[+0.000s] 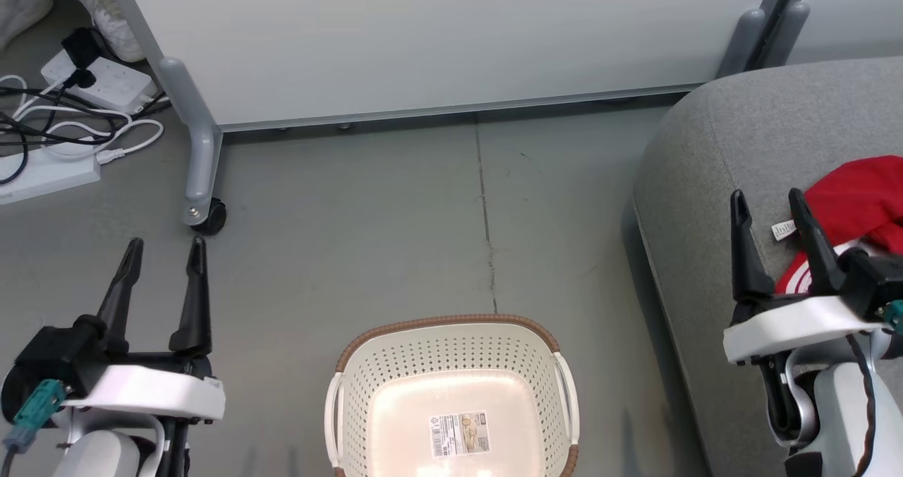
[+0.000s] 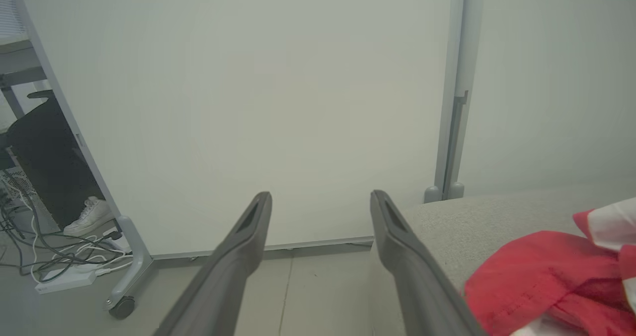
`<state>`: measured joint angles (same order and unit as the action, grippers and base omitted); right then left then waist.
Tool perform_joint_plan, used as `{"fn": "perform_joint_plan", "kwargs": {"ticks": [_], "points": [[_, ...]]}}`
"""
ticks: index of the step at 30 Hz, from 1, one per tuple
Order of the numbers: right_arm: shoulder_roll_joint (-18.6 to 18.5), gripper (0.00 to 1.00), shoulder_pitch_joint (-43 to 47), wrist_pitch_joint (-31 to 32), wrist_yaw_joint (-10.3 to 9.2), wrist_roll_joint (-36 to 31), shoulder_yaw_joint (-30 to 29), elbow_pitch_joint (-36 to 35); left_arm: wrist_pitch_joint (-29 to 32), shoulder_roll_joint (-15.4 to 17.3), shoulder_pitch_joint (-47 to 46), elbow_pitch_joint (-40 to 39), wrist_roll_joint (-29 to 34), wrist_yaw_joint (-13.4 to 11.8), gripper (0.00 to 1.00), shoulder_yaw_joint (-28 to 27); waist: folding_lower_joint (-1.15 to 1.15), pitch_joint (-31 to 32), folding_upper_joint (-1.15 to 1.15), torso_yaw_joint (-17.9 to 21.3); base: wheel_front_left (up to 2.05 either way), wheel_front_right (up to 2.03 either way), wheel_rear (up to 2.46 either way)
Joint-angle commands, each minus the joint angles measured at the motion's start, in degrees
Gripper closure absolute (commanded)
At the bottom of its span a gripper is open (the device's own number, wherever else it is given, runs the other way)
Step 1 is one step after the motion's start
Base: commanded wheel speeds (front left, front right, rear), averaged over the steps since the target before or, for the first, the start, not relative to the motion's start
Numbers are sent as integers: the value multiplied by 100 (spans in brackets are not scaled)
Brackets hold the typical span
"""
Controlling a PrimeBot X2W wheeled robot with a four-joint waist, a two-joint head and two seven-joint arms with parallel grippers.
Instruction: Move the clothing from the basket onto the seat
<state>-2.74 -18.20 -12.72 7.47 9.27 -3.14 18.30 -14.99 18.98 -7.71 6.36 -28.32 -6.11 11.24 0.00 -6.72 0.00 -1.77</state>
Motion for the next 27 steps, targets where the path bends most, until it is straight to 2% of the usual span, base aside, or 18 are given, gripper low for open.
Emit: {"fn": "perform_joint_plan", "kwargs": {"ticks": [1,9,16,27], "points": [[-34,0,146,25,6,26,20,-69,-22,-11,100,-11,27,26,0,-149,0,64,0,-47,0,0,0],[-35,0,761,111,6,227,248,-376,-23,-148,588,-99,235,222,0,-610,0,299,0,-142,0,0,0],[-34,0,1361,203,6,297,364,-648,-23,-296,1016,-130,479,447,0,-691,0,566,0,-180,0,0,0],[-32,0,1925,438,6,343,303,-1057,-24,-367,1470,-100,830,393,0,-530,0,831,0,-197,0,0,0]]}}
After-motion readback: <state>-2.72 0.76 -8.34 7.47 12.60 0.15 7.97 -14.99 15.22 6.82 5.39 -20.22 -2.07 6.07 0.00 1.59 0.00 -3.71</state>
